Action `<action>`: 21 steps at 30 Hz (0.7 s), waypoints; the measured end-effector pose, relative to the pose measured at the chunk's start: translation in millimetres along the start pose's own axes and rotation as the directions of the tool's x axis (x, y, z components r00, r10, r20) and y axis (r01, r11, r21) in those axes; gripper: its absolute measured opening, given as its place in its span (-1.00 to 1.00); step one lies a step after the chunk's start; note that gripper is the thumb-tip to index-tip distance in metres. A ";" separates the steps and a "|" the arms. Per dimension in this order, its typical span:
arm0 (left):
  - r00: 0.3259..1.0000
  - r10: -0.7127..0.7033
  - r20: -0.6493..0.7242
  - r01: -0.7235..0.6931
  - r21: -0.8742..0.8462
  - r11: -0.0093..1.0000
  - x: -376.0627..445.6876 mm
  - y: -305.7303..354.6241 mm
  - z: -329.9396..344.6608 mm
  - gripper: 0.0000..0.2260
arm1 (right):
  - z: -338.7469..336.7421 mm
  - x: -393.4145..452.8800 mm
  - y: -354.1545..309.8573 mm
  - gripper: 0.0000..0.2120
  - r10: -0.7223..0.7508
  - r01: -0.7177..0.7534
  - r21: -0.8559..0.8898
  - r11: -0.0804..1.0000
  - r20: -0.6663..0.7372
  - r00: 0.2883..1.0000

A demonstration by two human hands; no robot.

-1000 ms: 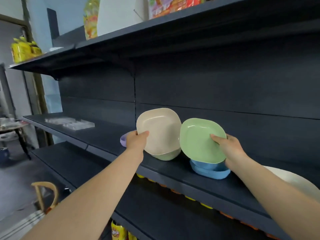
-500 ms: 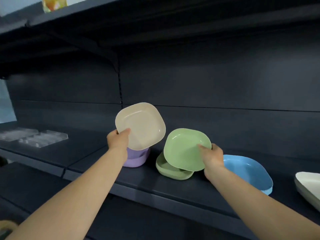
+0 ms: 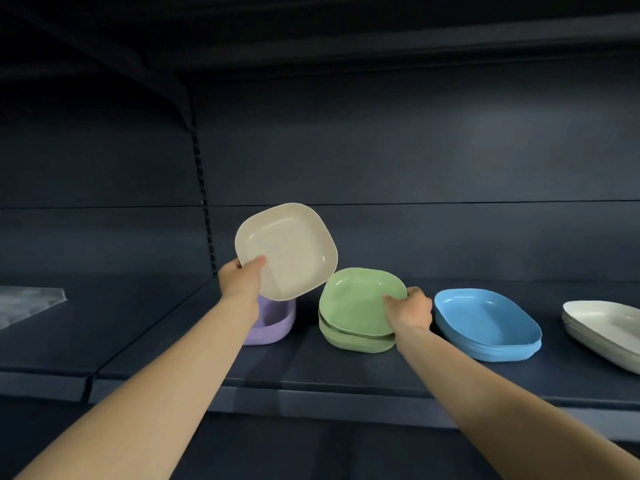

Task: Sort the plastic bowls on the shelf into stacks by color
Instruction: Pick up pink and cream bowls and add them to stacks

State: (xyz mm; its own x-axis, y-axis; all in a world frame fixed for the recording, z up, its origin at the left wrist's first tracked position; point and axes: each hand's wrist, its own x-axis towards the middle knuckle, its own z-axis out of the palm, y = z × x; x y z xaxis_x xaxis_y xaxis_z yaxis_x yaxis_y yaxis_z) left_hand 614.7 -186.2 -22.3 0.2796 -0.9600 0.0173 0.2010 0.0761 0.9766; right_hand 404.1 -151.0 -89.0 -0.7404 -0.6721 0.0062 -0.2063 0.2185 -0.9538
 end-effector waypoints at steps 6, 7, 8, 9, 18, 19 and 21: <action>0.996 -0.019 0.087 0.017 0.018 1.000 2.0 -8.4 -0.9 -0.91 | 4.8 -6.0 2.4 -0.73 -0.006 -0.002 -0.130 0.991 -0.063 0.998; 0.995 -0.023 0.099 0.021 0.015 1.000 2.2 -9.8 -0.8 -0.87 | 5.6 -5.5 2.2 -0.74 -0.013 0.003 -0.141 0.990 -0.076 0.997; 0.994 -0.029 0.109 0.028 0.010 1.000 2.3 -10.9 -0.9 -0.85 | 6.4 -4.2 2.6 -0.73 -0.024 0.010 -0.153 0.988 -0.084 0.996; 0.992 -0.035 0.118 0.035 0.005 0.999 2.9 -12.3 -1.0 -0.84 | 7.0 -2.8 3.6 -0.73 -0.034 0.018 -0.163 0.986 -0.091 0.995; 0.990 -0.076 0.115 0.071 0.040 0.997 8.9 -21.5 -4.8 -0.82 | 5.9 1.5 6.9 -0.72 -0.092 0.078 -0.203 0.976 -0.061 0.994; 0.991 -0.083 0.109 0.079 0.039 0.996 10.2 -21.4 -4.0 -0.83 | 3.7 1.0 5.4 -0.71 -0.108 0.095 -0.205 0.974 -0.054 0.993; 0.989 -0.084 0.118 0.079 0.046 0.996 11.2 -18.7 0.7 -0.89 | -4.1 -1.1 1.0 -0.65 -0.167 0.154 -0.205 0.967 -0.050 0.985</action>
State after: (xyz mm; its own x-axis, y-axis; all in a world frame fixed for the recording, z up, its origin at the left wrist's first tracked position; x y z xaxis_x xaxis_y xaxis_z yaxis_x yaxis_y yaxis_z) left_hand 613.4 -198.5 -40.2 0.1493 -0.9880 -0.0400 0.1789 -0.0128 0.9838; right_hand 402.1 -147.1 -88.7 -0.7263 -0.6633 0.1806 -0.4445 0.2526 -0.8594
